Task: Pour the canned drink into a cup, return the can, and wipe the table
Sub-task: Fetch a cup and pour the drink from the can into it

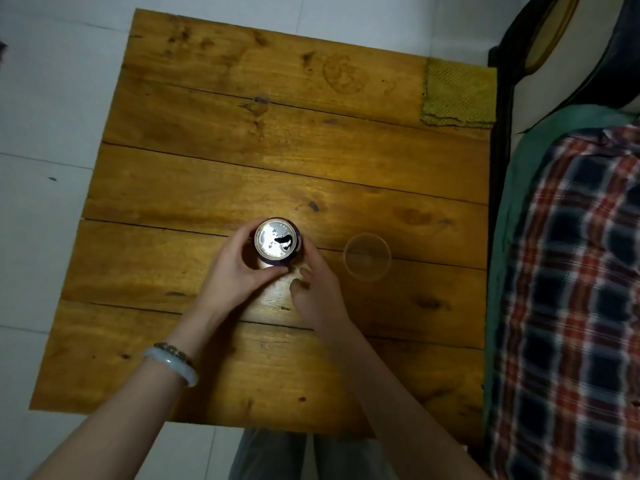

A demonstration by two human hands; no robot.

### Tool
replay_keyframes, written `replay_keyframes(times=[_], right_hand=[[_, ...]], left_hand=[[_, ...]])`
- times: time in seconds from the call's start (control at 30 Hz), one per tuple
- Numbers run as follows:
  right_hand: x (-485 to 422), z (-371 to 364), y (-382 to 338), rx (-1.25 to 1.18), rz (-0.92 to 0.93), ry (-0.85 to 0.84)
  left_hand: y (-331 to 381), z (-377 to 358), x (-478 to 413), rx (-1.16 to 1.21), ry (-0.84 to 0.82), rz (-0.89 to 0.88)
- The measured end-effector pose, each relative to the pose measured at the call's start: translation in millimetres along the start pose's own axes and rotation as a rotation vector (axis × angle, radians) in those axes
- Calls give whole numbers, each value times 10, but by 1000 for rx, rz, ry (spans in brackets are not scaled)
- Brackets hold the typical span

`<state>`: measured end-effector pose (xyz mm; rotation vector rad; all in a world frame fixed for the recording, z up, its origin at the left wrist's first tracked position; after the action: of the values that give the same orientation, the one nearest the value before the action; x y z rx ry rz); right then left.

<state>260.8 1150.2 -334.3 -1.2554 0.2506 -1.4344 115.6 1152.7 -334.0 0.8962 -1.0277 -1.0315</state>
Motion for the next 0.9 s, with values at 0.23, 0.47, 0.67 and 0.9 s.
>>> replay_keyframes(times=[0.23, 0.47, 0.67, 0.9], right_hand=[[209, -44, -60, -117, 0, -28], [458, -1, -27, -313, -27, -78], [541, 40, 84, -398, -32, -68], [715, 536, 679, -367, -220, 226]], left_hand=[[211, -13, 195, -10, -75, -41], [544, -6, 369, -113, -143, -80], [753, -189, 478, -164, -174, -160], [770, -348, 516, -187, -138, -151]])
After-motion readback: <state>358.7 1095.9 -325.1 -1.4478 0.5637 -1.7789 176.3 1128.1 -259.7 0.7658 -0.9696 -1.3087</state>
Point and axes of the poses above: each hand's wrist, its own x-axis away from the middle knuckle, its own z-axis out of the back of the hand, y = z × x, the point moved 7 cm from there along -x, towards the middle knuckle, and after that the axes turned 11 degrees about x, right-handed, at the moved point
